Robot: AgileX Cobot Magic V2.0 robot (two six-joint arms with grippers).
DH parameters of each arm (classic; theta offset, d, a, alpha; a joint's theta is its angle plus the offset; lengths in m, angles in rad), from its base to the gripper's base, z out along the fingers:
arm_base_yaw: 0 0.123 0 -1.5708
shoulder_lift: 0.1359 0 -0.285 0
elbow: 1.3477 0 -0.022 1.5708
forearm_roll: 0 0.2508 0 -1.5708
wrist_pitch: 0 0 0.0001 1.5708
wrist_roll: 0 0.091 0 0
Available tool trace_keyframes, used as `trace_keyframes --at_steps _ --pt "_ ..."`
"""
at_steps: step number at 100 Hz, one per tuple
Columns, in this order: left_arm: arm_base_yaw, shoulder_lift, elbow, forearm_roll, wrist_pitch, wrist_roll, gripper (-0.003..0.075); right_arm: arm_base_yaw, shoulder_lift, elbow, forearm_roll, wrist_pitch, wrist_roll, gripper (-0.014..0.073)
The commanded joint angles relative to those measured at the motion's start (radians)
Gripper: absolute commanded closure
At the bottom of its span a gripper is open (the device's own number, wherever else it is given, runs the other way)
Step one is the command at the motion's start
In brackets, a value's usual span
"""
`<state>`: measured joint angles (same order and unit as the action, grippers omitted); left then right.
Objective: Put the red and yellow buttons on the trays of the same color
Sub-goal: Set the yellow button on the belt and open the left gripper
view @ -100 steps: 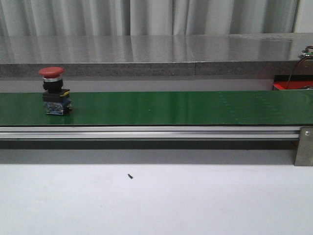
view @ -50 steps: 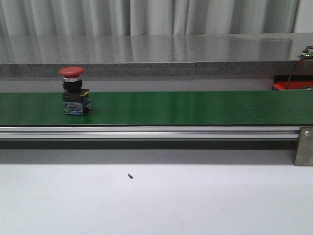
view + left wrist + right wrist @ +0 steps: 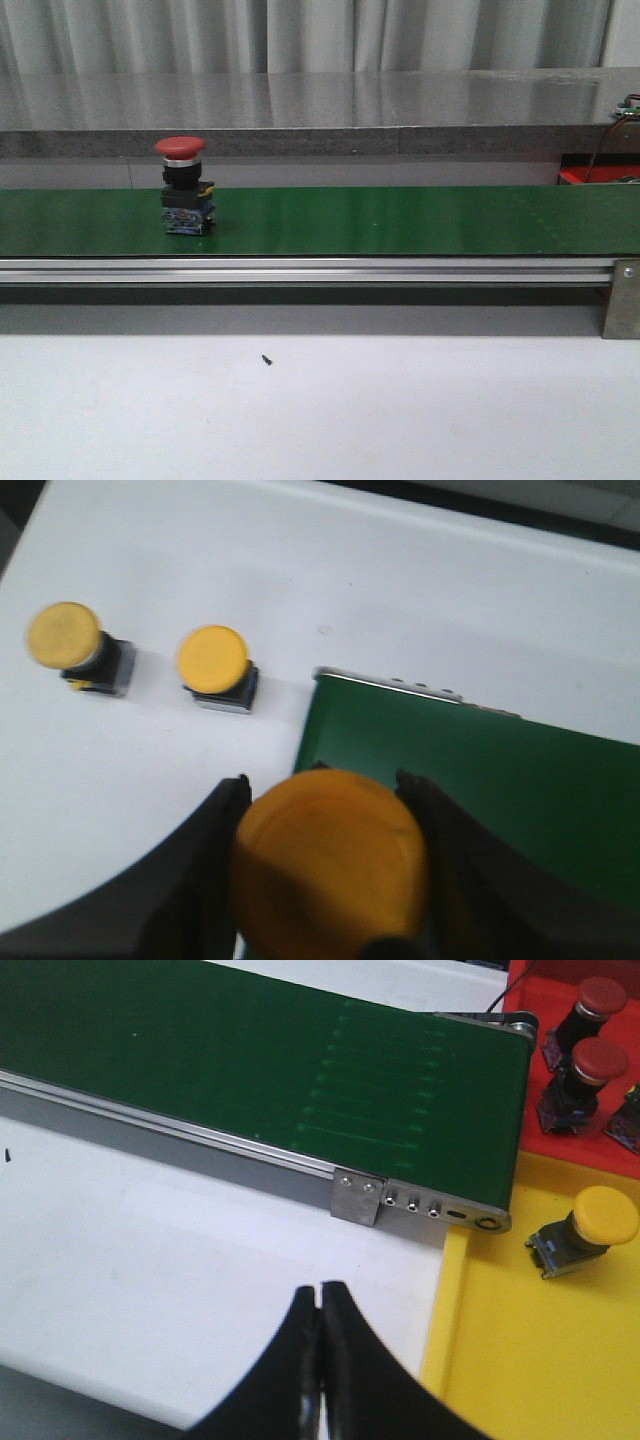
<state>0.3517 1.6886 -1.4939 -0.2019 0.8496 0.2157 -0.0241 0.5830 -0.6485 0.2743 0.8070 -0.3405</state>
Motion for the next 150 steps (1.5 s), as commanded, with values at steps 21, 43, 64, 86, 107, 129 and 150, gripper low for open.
trace_keyframes --at_steps 21,43,64,86,107,129,150 --pt "-0.146 -0.051 0.115 -0.008 -0.127 0.004 0.0569 -0.001 0.000 -0.025 0.009 -0.057 -0.008 0.0662" --pt "-0.179 -0.041 0.203 0.006 -0.233 0.011 0.0569 -0.001 0.000 -0.025 0.009 -0.057 -0.008 0.0662" --pt "-0.183 0.005 0.206 0.012 -0.253 0.011 0.0569 -0.001 0.000 -0.025 0.009 -0.057 -0.008 0.0662" --pt "-0.194 0.021 0.206 0.012 -0.237 0.011 0.0510 -0.001 0.000 -0.025 0.009 -0.057 -0.008 0.0662" --pt "-0.194 0.019 0.202 -0.012 -0.244 0.011 0.0236 -0.001 0.000 -0.025 0.009 -0.057 -0.008 0.0662" --pt "-0.225 -0.014 0.181 -0.019 -0.270 0.013 0.0130 -0.001 0.000 -0.025 0.009 -0.057 -0.008 0.0662" --pt "-0.257 -0.086 0.129 -0.013 -0.241 0.013 0.0131 -0.001 0.000 -0.025 0.009 -0.057 -0.008 0.0662"
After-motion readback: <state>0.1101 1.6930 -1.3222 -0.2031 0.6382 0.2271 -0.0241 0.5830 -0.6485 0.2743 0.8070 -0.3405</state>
